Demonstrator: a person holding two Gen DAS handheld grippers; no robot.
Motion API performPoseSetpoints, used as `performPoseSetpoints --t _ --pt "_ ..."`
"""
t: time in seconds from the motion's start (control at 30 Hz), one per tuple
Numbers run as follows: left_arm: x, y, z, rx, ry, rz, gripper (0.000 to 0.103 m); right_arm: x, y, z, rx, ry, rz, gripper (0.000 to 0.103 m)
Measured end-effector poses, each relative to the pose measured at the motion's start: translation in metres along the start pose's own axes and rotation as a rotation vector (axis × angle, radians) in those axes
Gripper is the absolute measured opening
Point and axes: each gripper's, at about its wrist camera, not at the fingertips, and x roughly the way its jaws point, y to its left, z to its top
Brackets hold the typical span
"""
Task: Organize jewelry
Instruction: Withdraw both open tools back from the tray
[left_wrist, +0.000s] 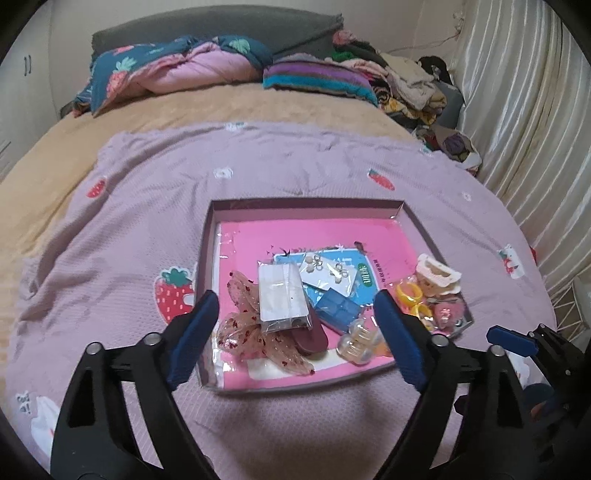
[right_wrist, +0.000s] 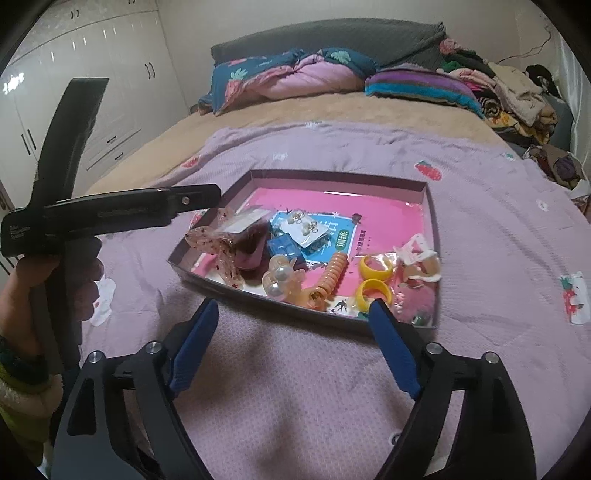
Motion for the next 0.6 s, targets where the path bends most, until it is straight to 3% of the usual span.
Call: performPoseSetpoints --t 0.1,0.6 --pt "-0.017 -0.003 -0.002 -0.001 -0.033 0.008 0.093 -0.011 0.0 -0.002 0.005 -0.018 -0.002 0.09" --pt "-0.072 -0.01 -0.043 0.008 -0.106 0.044 0.093 -0.068 -0.001 -0.018 0.042 -0.143 -0.061 0.096"
